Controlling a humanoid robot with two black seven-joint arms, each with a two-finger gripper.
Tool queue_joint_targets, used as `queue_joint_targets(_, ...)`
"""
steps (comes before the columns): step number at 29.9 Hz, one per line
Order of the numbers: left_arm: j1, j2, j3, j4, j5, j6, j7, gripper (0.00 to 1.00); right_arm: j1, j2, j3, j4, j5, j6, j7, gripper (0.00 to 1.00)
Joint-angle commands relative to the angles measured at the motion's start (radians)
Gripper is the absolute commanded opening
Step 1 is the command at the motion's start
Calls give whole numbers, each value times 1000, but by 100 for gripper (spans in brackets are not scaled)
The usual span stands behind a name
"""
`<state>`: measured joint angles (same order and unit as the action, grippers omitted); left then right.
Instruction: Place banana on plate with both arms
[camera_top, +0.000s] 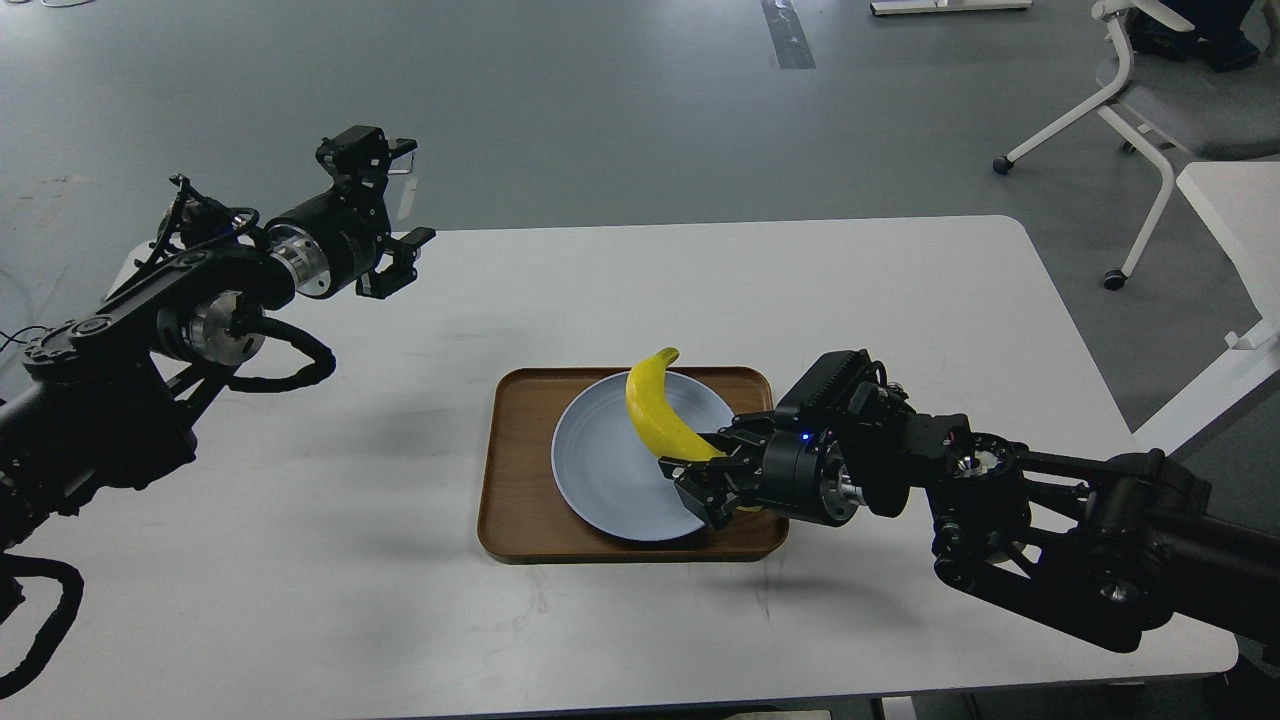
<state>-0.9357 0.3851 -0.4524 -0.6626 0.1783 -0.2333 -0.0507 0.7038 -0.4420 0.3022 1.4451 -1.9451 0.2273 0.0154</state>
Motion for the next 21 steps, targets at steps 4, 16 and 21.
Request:
queue_joint_targets(4, 0, 3, 0, 0, 0, 0, 0, 98, -12, 12, 12, -12, 3, -11, -2, 86)
queue_joint_targets(16, 0, 1, 0, 0, -2, -1, 0, 98, -7, 45, 119, -12, 239, -45, -11, 100)
queue_joint_targets(21, -3, 0, -2, 0, -2, -1, 0, 98, -7, 46, 343, -74, 359, -51, -14, 100)
